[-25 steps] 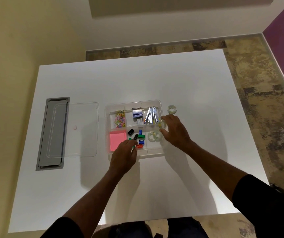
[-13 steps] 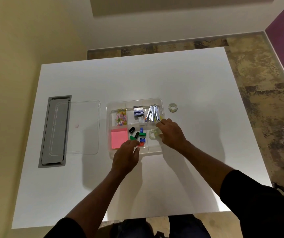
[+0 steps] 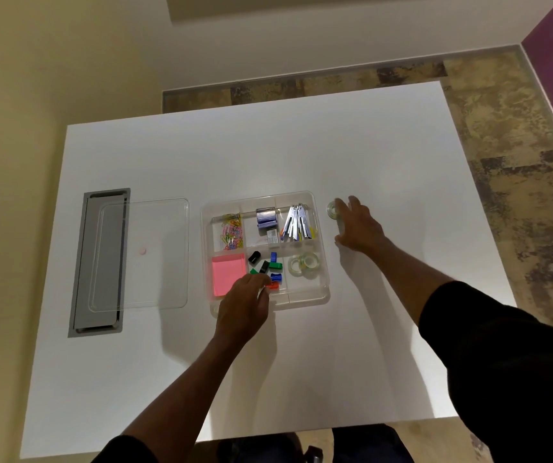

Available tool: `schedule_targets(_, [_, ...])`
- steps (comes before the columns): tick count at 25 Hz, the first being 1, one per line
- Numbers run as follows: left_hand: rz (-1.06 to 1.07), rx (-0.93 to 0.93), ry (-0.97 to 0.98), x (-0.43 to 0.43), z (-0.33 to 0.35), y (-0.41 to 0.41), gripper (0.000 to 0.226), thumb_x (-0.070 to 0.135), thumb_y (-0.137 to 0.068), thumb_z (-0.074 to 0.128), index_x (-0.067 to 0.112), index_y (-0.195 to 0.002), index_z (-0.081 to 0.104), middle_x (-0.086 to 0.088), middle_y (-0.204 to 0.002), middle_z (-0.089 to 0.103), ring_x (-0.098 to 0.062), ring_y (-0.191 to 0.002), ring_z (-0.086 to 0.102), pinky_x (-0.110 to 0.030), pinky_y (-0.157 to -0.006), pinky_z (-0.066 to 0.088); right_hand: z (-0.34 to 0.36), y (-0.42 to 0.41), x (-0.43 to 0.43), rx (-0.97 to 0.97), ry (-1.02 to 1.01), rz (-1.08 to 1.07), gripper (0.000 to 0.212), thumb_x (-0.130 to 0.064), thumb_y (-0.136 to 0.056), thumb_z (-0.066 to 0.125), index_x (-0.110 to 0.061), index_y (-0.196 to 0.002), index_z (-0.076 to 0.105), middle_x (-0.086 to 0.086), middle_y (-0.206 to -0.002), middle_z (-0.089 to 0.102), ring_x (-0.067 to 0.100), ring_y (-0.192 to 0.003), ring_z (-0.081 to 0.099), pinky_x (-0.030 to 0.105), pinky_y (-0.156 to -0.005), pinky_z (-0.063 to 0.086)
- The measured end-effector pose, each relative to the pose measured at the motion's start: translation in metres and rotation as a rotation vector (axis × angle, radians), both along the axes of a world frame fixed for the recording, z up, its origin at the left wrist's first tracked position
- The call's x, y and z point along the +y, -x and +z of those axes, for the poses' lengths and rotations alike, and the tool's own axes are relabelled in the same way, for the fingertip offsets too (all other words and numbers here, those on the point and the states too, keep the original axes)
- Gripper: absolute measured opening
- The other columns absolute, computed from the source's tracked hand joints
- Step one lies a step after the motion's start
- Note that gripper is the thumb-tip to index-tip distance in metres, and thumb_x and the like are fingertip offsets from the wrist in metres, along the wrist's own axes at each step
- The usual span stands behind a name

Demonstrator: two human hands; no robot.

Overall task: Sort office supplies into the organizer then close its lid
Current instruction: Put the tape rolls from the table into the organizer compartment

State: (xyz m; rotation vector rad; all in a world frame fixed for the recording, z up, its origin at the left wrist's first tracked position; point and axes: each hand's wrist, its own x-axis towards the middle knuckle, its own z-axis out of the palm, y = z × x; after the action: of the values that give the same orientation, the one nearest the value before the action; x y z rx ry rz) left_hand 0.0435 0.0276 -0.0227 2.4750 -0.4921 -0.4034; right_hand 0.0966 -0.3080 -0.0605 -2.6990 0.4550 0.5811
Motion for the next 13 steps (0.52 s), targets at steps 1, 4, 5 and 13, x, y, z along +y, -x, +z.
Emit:
schedule_targets(1, [0.003, 0.004, 0.001, 0.000, -0.002, -0.001, 0.023, 0.014, -0.100, 0.066, 0.016, -0.123, 0.070, -0.004, -0.120, 0.076, -0.018, -0.107, 0.069, -0.032, -0.083, 0.059, -0.003, -0.006, -0.002, 0.013, 0.012, 0.049, 0.099, -0.023, -0.079, 0.085, -0.028, -0.158, 0.026, 0.012, -0.169, 0.017, 0.040, -0.150, 0.031, 0.057, -0.097, 0.055])
schedule_targets(4, [0.012, 0.008, 0.000, 0.000, -0.003, -0.004, 0.023, 0.015, -0.100, 0.067, 0.016, -0.123, 0.070, -0.003, -0.119, 0.076, -0.017, -0.107, 0.069, -0.031, -0.084, 0.059, -0.010, -0.017, -0.001, 0.040, 0.100, 0.202, 0.090, -0.020, -0.085, 0.078, -0.030, -0.159, 0.026, 0.008, -0.171, 0.016, 0.039, -0.152, 0.026, 0.059, -0.096, 0.054])
schedule_targets(5, [0.013, 0.008, 0.002, 0.000, -0.004, -0.006, 0.023, 0.015, -0.100, 0.067, 0.016, -0.123, 0.070, -0.003, -0.119, 0.076, -0.017, -0.107, 0.069, -0.030, -0.084, 0.058, -0.013, -0.018, 0.001, 0.022, 0.128, 0.228, 0.078, -0.016, -0.087, 0.073, -0.028, -0.154, 0.033, 0.009, -0.168, 0.023, 0.041, -0.148, 0.032, 0.059, -0.093, 0.056])
schedule_targets(13, [0.013, 0.028, 0.011, 0.001, -0.001, -0.010, 0.024, 0.015, -0.100, 0.067, 0.018, -0.124, 0.069, -0.003, -0.119, 0.076, -0.017, -0.107, 0.069, -0.032, -0.085, 0.059, -0.010, 0.021, 0.015, -0.137, 0.096, 0.145, 0.025, 0.001, -0.089, 0.059, -0.012, -0.111, 0.061, 0.013, -0.112, 0.055, 0.037, -0.105, 0.056, 0.039, -0.063, 0.052])
